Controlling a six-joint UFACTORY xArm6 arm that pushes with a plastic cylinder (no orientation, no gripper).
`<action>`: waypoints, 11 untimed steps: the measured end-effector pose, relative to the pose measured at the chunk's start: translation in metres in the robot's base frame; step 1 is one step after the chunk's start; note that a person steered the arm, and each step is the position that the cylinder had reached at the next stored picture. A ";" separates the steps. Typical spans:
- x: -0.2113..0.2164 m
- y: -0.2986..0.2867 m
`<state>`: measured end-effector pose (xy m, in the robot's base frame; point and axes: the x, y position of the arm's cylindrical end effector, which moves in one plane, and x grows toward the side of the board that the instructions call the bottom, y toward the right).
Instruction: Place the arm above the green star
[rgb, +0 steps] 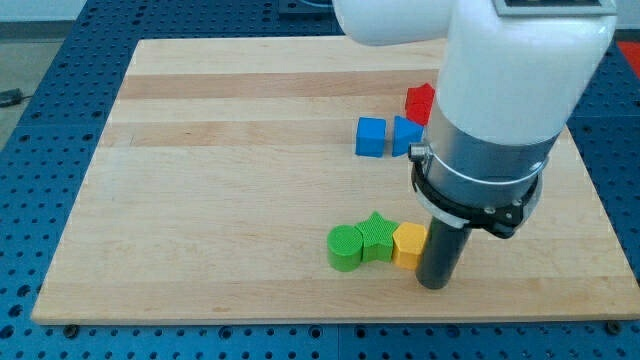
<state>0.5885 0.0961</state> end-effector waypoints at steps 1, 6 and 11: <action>0.004 0.001; -0.086 -0.213; -0.085 -0.050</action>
